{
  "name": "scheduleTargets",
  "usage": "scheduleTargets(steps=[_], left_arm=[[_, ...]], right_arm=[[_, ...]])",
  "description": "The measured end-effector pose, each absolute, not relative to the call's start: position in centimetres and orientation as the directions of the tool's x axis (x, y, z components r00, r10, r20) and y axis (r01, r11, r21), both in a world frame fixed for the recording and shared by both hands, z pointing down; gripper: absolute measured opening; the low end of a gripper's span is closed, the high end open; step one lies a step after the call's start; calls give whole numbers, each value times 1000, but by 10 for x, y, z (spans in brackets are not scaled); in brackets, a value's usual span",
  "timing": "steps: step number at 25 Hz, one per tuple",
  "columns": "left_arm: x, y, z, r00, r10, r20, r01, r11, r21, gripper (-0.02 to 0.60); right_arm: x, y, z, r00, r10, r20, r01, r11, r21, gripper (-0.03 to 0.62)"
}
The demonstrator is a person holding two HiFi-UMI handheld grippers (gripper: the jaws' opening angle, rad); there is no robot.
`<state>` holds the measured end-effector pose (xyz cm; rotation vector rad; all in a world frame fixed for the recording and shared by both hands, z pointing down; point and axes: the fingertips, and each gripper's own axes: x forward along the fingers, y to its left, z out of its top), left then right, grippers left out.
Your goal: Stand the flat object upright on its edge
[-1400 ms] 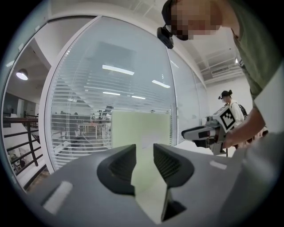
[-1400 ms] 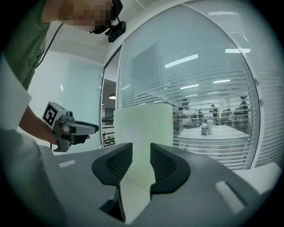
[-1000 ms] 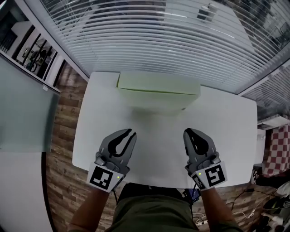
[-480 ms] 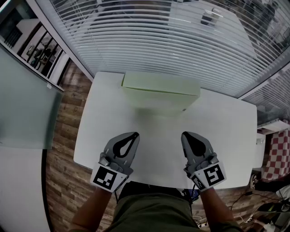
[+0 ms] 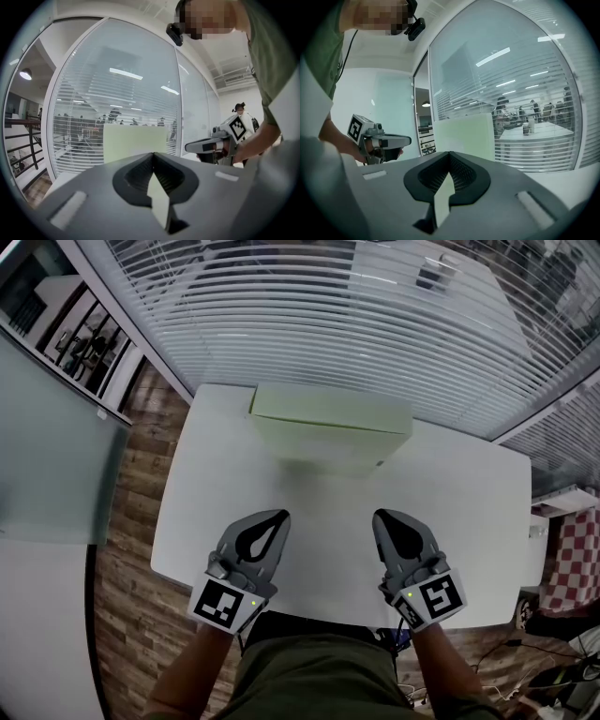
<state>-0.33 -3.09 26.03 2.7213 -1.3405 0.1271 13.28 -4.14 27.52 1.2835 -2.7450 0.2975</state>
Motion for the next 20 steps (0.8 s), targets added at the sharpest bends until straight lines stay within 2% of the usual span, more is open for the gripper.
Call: scheduleTargets(steps=[20], left_arm=[[-13,-36,272,599,-789,136,-801,-594,79,0]], right_arm=[[127,-45,280,-640,-745,185,-768,626,-135,11]])
